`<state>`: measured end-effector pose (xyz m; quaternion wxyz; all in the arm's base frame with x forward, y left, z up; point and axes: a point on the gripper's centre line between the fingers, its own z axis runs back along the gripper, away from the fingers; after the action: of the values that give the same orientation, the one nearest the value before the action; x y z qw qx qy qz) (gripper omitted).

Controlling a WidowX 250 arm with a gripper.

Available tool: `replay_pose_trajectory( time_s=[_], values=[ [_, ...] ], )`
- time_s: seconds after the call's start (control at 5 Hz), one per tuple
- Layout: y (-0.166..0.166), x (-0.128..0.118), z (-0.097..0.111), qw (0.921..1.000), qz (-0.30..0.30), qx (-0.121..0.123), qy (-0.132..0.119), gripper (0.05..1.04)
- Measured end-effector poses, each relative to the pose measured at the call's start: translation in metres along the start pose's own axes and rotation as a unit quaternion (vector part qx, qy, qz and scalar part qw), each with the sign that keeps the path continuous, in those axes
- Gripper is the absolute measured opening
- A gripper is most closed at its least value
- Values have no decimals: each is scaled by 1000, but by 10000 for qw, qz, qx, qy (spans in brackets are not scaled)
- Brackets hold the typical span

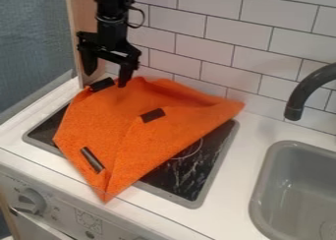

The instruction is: Fold the cloth from left to the right

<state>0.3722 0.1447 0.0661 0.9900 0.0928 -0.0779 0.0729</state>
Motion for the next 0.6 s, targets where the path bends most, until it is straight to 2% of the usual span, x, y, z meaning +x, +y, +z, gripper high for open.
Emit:
replay_pose_trajectory(
  time_s=[0.2, 0.6],
  values=[
    [20, 4, -20, 9995, 151, 65, 274, 999],
    [29, 8, -38, 9981, 365, 18, 497, 999]
  ],
)
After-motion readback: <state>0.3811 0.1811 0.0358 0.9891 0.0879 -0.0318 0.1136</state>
